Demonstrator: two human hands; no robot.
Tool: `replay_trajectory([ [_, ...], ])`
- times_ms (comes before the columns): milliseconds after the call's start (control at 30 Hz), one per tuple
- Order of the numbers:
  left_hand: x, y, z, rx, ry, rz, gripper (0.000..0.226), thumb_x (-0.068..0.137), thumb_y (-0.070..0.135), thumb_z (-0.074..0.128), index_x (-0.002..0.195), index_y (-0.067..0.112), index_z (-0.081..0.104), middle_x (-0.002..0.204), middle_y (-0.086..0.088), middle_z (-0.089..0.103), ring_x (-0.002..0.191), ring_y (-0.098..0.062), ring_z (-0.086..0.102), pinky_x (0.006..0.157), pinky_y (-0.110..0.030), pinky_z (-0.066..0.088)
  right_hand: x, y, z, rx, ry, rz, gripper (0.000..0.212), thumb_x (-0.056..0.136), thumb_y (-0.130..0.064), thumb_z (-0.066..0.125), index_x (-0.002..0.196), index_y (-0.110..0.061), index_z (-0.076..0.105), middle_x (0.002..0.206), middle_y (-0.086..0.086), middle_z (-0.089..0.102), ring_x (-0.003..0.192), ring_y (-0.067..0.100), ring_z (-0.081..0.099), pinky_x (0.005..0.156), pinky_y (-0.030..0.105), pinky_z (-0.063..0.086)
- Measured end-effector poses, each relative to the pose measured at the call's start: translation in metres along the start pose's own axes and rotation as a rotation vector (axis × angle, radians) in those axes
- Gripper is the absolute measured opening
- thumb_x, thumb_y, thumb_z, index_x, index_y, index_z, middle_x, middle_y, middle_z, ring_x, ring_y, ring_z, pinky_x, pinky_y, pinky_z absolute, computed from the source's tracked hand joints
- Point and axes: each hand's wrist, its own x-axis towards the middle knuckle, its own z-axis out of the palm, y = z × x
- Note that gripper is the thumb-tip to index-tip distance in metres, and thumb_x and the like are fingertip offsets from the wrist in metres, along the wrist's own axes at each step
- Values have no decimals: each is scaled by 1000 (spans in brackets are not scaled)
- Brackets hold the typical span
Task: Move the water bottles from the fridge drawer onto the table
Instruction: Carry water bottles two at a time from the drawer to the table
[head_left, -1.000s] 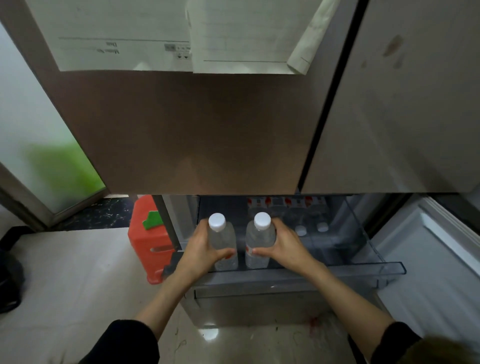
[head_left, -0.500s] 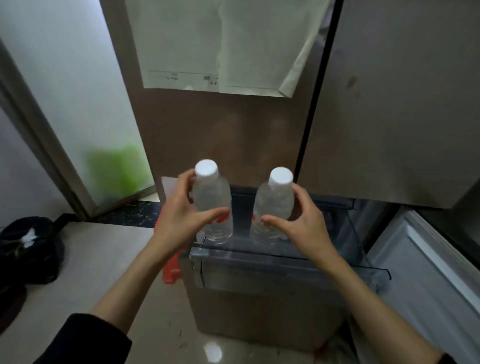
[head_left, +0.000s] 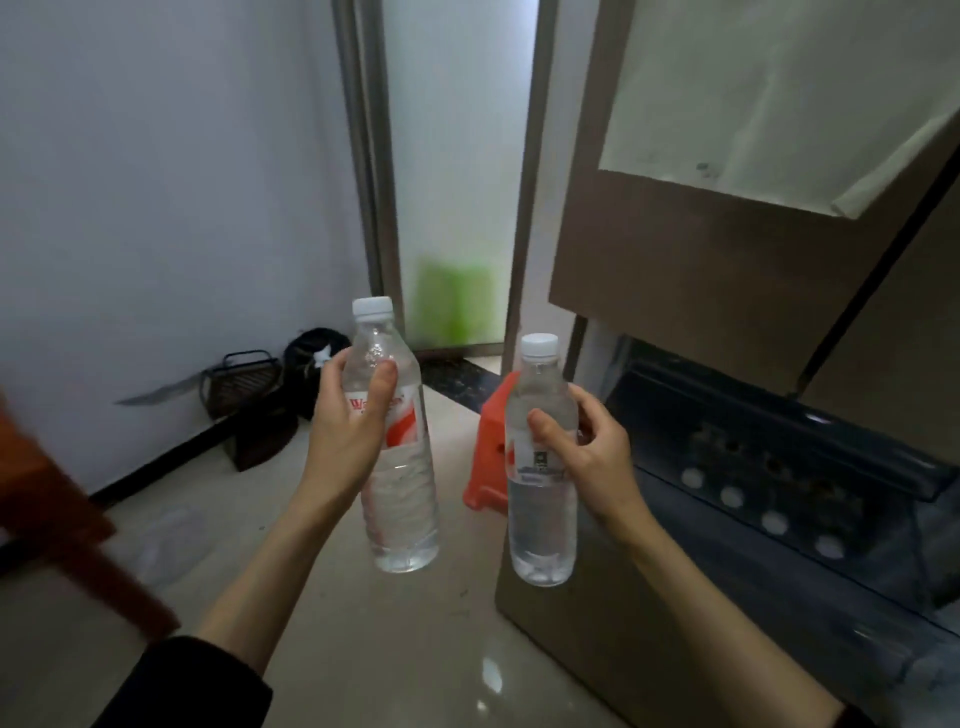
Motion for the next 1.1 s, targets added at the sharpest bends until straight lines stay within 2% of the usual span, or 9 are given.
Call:
replay_trajectory([
  [167, -7, -17, -103, 70, 155, -55, 44, 80, 54, 56, 117, 33, 42, 102, 14, 58, 99, -16, 63, 86, -38, 52, 10, -11, 107, 21, -229, -15, 41, 74, -38, 73, 111, -28, 58, 99, -5, 69, 88, 11, 67, 75, 26, 56],
  [267, -12, -30, -174, 123, 265, -84, 55, 78, 52, 55, 125, 24, 43, 112, 4, 60, 100, -14, 61, 84, -32, 51, 10, -17, 184, 27, -333, -28, 30, 75, -35, 72, 103, -35, 61, 99, -3, 71, 89, 13, 68, 79, 32, 55],
  [367, -16, -40, -249, 180, 368, -115, 55, 83, 40, 57, 131, 18, 40, 118, 1, 55, 100, -13, 58, 78, -25, 48, 4, -25, 264, 43, -437, -47, 28, 79, -25, 72, 104, -29, 61, 94, -8, 70, 83, 3, 67, 72, 21, 53],
  [467, -18, -47, -322, 232, 406, -137, 55, 81, 38, 61, 128, 22, 39, 117, 5, 51, 103, -13, 55, 81, -28, 49, -3, -33, 343, 49, -529, -44, 28, 79, -25, 70, 106, -26, 61, 96, -7, 70, 84, 5, 67, 73, 22, 54],
  [567, -14, -56, -391, 270, 432, -180, 59, 78, 37, 65, 129, 24, 37, 126, 2, 50, 112, -16, 53, 88, -34, 49, -10, -40, 416, 62, -606, -36, 40, 73, -38, 71, 110, -28, 60, 100, -8, 69, 88, 6, 67, 79, 29, 56],
  [633, -9, -64, -429, 273, 461, -197, 60, 77, 35, 67, 129, 26, 37, 125, 4, 50, 112, -16, 54, 82, -29, 49, -11, -44, 457, 54, -652, -44, 59, 63, -52, 69, 115, -25, 59, 104, -8, 68, 90, 6, 66, 82, 32, 56],
  [733, 2, -75, -473, 276, 500, -222, 62, 77, 31, 69, 129, 26, 36, 126, 3, 51, 106, -12, 54, 70, -18, 45, -9, -47, 511, -12, -708, -48, 82, 54, -62, 69, 125, -22, 55, 112, -7, 66, 93, 7, 65, 86, 36, 55],
  [967, 53, -113, -541, 351, 497, -296, 65, 73, 27, 74, 126, 26, 36, 133, 0, 48, 107, -6, 45, 71, -13, 40, 28, -40, 623, -94, -800, -98, 66, 71, -40, 74, 130, -23, 49, 123, -7, 60, 106, 7, 58, 88, 27, 51],
  [1100, 104, -143, -576, 426, 471, -372, 76, 71, 32, 75, 134, 25, 33, 141, -1, 43, 121, -16, 47, 83, -24, 45, 66, -29, 683, -126, -818, -103, 69, 73, -37, 75, 133, -20, 47, 129, -1, 57, 113, 14, 56, 94, 36, 51],
])
